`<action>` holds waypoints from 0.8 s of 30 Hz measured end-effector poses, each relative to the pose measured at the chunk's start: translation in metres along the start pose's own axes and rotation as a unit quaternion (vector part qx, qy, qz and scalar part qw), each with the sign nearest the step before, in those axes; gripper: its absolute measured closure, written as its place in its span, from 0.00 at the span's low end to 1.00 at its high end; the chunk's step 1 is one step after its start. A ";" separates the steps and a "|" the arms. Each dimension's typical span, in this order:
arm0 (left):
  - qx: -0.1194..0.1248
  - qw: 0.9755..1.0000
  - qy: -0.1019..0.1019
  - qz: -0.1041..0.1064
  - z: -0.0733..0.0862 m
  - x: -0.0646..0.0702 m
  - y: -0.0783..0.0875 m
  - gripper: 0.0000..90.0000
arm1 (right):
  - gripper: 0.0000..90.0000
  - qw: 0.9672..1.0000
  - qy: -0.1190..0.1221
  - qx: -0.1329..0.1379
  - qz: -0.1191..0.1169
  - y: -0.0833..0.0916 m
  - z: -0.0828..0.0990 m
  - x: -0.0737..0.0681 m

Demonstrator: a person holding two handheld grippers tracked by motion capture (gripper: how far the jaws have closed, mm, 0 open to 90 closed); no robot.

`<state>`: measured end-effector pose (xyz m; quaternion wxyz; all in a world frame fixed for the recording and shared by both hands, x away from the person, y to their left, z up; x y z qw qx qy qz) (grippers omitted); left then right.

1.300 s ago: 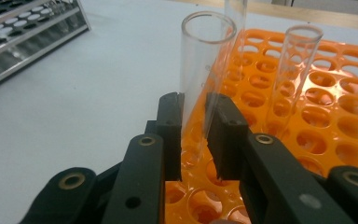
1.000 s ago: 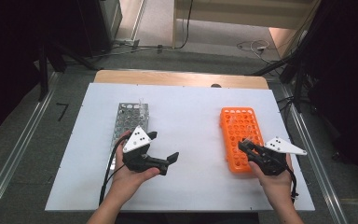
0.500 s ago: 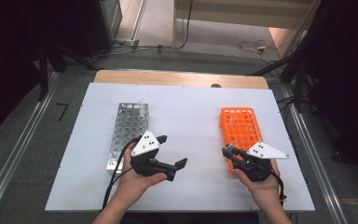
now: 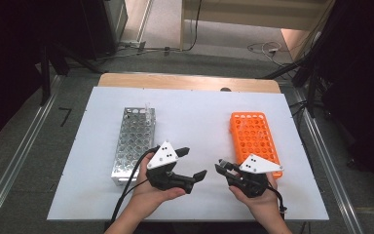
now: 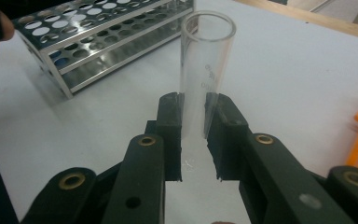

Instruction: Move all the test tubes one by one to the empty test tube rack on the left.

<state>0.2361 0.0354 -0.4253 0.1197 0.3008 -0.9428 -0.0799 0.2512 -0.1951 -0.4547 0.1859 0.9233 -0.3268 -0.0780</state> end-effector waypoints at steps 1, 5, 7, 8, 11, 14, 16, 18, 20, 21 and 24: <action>-0.001 1.000 0.000 0.001 0.000 0.001 -0.001 0.20 | 0.82 1.000 0.002 -0.001 -0.003 -0.001 0.000 -0.002; -0.001 1.000 -0.003 0.010 0.002 0.007 -0.005 0.30 | 0.82 1.000 0.007 -0.003 -0.014 -0.004 -0.001 -0.010; -0.001 1.000 -0.005 0.016 0.002 0.009 -0.006 0.36 | 0.82 1.000 0.009 -0.003 -0.020 -0.005 -0.001 -0.014; 0.000 1.000 -0.005 0.016 0.002 0.010 -0.007 0.38 | 0.82 1.000 0.010 -0.004 -0.024 -0.006 -0.001 -0.016; -0.001 1.000 -0.006 0.020 0.003 0.014 -0.010 0.44 | 0.82 0.999 0.016 -0.006 -0.031 -0.008 -0.001 -0.021; 0.000 1.000 -0.010 0.023 0.003 0.016 -0.011 0.50 | 0.82 0.999 0.018 -0.007 -0.037 -0.008 -0.002 -0.025; -0.001 1.000 -0.013 0.025 0.004 0.017 -0.012 0.55 | 0.82 0.999 0.021 -0.008 -0.041 -0.009 -0.002 -0.027; -0.001 0.999 -0.015 0.028 0.004 0.019 -0.013 0.59 | 0.82 0.999 0.021 -0.008 -0.045 -0.009 -0.002 -0.029; -0.002 0.999 -0.018 0.032 0.005 0.020 -0.014 0.62 | 0.82 0.999 0.021 -0.008 -0.049 -0.009 -0.002 -0.031; -0.004 0.999 -0.020 0.033 0.005 0.021 -0.015 0.64 | 0.82 0.998 0.023 -0.008 -0.051 -0.009 -0.003 -0.032; -0.006 0.999 -0.026 0.034 0.006 0.023 -0.016 0.68 | 0.82 0.998 0.026 -0.008 -0.057 -0.009 -0.003 -0.035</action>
Point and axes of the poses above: each handheld gripper's, and its own axes: y roughly backward along the jaws, z roughly out of its underside, x roughly to its right, the point moved 2 cm from there along -y, roughly forward along the jaws, and after that the axes turned 7 degrees about x, right-handed, at the moved point
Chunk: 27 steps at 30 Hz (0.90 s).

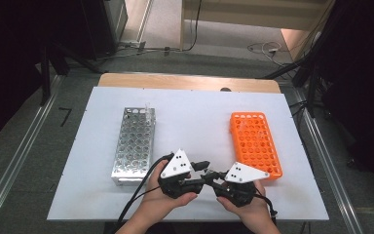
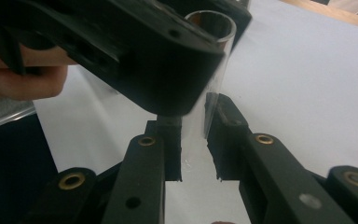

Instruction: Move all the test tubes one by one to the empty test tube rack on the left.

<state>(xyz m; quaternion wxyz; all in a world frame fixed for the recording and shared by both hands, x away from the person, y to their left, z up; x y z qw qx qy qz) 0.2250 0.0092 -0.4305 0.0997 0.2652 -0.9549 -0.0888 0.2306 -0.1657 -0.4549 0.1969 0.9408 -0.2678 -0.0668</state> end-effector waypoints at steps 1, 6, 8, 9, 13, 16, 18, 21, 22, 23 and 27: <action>0.000 1.000 0.000 0.000 0.000 0.000 0.000 0.70 | 0.82 1.000 0.001 0.000 -0.002 0.000 0.000 -0.001; 0.000 1.000 -0.007 0.000 0.000 0.001 -0.001 0.74 | 0.82 1.000 0.004 0.003 -0.011 0.000 -0.001 -0.003; 0.000 1.000 -0.007 0.000 0.000 0.001 -0.001 0.75 | 0.82 1.000 0.005 0.004 -0.016 0.000 -0.001 -0.004; -0.001 1.000 -0.008 0.000 0.000 0.001 -0.001 0.76 | 0.82 1.000 0.005 0.003 -0.017 0.000 -0.001 -0.004; 0.000 1.000 -0.011 0.000 0.000 0.002 -0.001 0.80 | 0.82 1.000 0.004 0.002 -0.019 0.000 0.000 -0.004; 0.001 1.000 -0.012 0.000 0.000 0.002 -0.001 0.81 | 0.82 1.000 0.003 0.003 -0.021 0.000 0.000 -0.003; 0.002 1.000 -0.011 -0.001 0.000 0.002 -0.001 0.81 | 0.82 1.000 0.002 0.004 -0.021 0.000 -0.001 -0.003; 0.002 1.000 -0.013 -0.002 0.000 0.002 0.000 0.82 | 0.82 1.000 0.001 0.005 -0.023 0.001 -0.001 -0.003; 0.002 1.000 -0.013 -0.003 0.000 0.002 0.000 0.82 | 0.82 1.000 0.001 0.005 -0.023 0.001 -0.001 -0.003; 0.002 1.000 -0.014 -0.004 0.000 0.001 0.000 0.82 | 0.82 1.000 0.002 0.005 -0.023 0.001 0.000 -0.002; 0.002 1.000 -0.016 -0.006 -0.001 0.000 0.001 0.83 | 0.81 1.000 -0.001 0.005 -0.027 0.001 0.000 -0.002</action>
Point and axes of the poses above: each handheld gripper's, and its own axes: y roughly backward along the jaws, z roughly out of its underside, x roughly to its right, the point moved 2 cm from there along -y, roughly forward along the jaws, and after that the axes turned 7 degrees about x, right-handed, at the moved point
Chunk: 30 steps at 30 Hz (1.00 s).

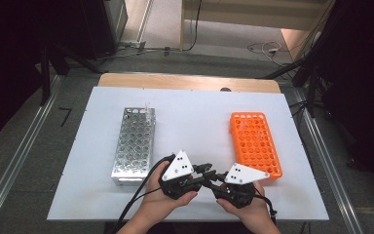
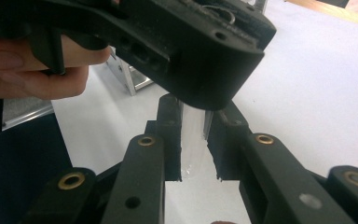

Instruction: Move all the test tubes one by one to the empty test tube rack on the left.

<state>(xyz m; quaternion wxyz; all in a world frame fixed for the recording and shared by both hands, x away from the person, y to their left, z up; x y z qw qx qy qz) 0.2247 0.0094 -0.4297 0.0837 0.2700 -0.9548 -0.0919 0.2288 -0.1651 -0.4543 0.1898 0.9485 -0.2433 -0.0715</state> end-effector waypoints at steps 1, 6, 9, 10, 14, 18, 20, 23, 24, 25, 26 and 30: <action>0.000 1.000 0.001 0.001 0.000 0.000 0.000 0.84 | 0.81 1.000 0.000 0.000 -0.001 0.000 0.000 0.000; 0.005 1.000 0.003 -0.002 -0.002 -0.002 0.001 0.84 | 0.70 1.000 -0.002 0.005 -0.015 0.001 0.000 0.000; 0.008 1.000 0.004 -0.008 -0.003 -0.004 0.003 0.84 | 0.59 1.000 -0.001 0.010 -0.021 0.003 -0.001 0.000; 0.008 1.000 0.003 -0.012 -0.003 -0.005 0.004 0.84 | 0.55 1.000 -0.001 0.013 -0.024 0.003 -0.001 0.000; 0.016 1.000 0.011 -0.020 -0.006 -0.010 0.008 0.84 | 0.44 1.000 -0.003 0.020 -0.024 0.007 -0.002 0.003; 0.022 0.999 0.011 -0.032 -0.010 -0.016 0.014 0.84 | 0.33 1.000 -0.009 0.026 -0.013 0.011 -0.002 0.010; 0.025 0.999 0.010 -0.038 -0.012 -0.019 0.017 0.84 | 0.26 1.000 -0.016 0.024 -0.005 0.014 -0.002 0.015; 0.028 0.998 0.004 -0.048 -0.015 -0.024 0.021 0.84 | 0.21 0.999 -0.024 0.030 0.008 0.019 -0.002 0.023; 0.029 0.998 0.005 -0.051 -0.016 -0.026 0.023 0.84 | 0.19 0.999 -0.025 0.030 0.013 0.021 -0.002 0.026; 0.031 0.998 0.006 -0.054 -0.017 -0.028 0.024 0.84 | 0.17 0.999 -0.025 0.030 0.017 0.023 -0.002 0.029; 0.034 0.998 0.009 -0.059 -0.018 -0.031 0.026 0.84 | 0.16 0.999 -0.028 0.032 0.022 0.025 -0.002 0.031; 0.041 0.997 0.012 -0.071 -0.021 -0.039 0.031 0.84 | 0.06 0.998 -0.030 0.034 0.033 0.030 -0.001 0.041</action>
Point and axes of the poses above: each handheld gripper's, and its own axes: y roughly backward along the jaws, z roughly out of its underside, x roughly to its right, the point moved 2 cm from there along -y, roughly forward along the jaws, and after that the axes turned 7 degrees about x, right-handed, at the moved point
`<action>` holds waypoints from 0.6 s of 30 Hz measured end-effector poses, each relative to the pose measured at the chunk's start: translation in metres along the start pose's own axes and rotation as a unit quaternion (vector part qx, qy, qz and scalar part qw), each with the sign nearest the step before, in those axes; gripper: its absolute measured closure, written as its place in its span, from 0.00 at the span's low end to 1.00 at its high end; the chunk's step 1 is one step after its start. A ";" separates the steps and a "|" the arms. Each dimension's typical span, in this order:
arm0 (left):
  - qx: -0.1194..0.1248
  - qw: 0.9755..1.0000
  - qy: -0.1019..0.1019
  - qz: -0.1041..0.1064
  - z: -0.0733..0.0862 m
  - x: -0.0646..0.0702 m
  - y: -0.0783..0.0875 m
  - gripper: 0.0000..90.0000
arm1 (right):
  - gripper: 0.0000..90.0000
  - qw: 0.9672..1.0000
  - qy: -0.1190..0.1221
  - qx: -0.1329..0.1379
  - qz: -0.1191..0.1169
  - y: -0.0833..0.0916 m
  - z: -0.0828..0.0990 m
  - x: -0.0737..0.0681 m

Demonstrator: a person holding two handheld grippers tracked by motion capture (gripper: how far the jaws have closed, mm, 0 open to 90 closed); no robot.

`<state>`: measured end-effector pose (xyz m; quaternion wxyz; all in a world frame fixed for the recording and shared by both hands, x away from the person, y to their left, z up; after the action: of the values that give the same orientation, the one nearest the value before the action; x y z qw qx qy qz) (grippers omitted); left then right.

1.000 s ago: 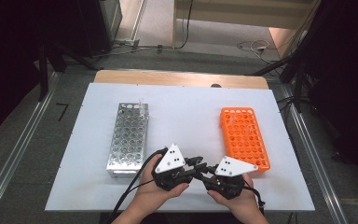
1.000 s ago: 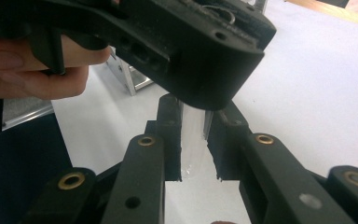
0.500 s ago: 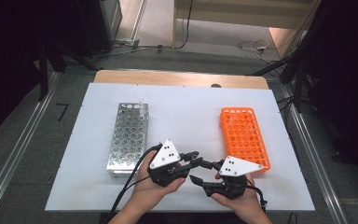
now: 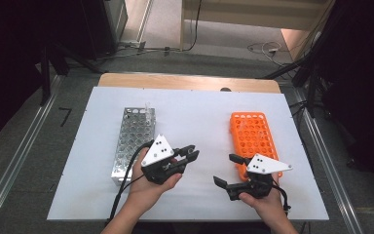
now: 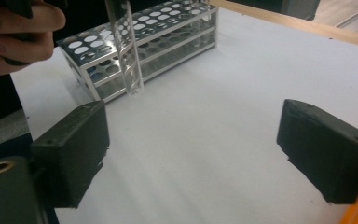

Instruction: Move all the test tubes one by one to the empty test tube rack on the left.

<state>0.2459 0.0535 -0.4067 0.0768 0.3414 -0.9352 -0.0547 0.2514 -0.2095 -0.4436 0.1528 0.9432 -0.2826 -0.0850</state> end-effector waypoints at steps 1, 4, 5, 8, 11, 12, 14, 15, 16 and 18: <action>0.001 1.000 -0.001 -0.004 -0.001 -0.003 0.001 0.84 | 0.02 1.000 -0.002 0.000 0.003 0.001 0.000 0.002; 0.008 1.000 -0.002 -0.018 -0.006 -0.012 0.006 0.84 | 0.00 1.000 -0.007 0.001 0.009 0.005 0.001 0.008; 0.008 1.000 -0.001 -0.021 -0.007 -0.014 0.007 0.84 | 0.00 1.000 -0.005 0.001 0.012 0.006 0.001 0.010; 0.018 0.999 0.004 -0.035 -0.011 -0.024 0.014 0.84 | 0.00 1.000 -0.008 0.000 0.015 0.009 0.002 0.015; 0.023 0.998 0.003 -0.050 -0.015 -0.034 0.021 0.84 | 0.00 1.000 -0.010 -0.001 0.021 0.011 0.002 0.018; 0.025 0.998 0.003 -0.056 -0.016 -0.037 0.023 0.84 | 0.00 1.000 -0.010 0.000 0.023 0.011 0.002 0.019; 0.027 0.997 0.004 -0.066 -0.019 -0.044 0.027 0.84 | 0.00 1.000 -0.012 0.001 0.026 0.013 0.003 0.022; 0.028 0.997 0.003 -0.071 -0.020 -0.047 0.029 0.84 | 0.00 1.000 -0.014 0.000 0.028 0.014 0.003 0.023; 0.030 0.997 0.004 -0.075 -0.021 -0.050 0.031 0.84 | 0.00 0.999 -0.015 0.001 0.029 0.015 0.004 0.024; 0.032 0.996 0.006 -0.084 -0.022 -0.057 0.035 0.84 | 0.00 0.999 -0.014 0.002 0.033 0.017 0.005 0.027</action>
<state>0.2703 0.1160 -0.3856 0.0668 0.4213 -0.9040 -0.0295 0.2633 -0.2394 -0.4442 0.1499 0.9323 -0.3160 -0.0921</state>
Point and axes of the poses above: each handheld gripper's, and its own axes: y roughly backward along the jaws, z roughly out of its underside, x roughly to its right, the point moved 2 cm from there along -y, roughly forward along the jaws, and after that the axes turned 7 degrees about x, right-handed, at the moved point
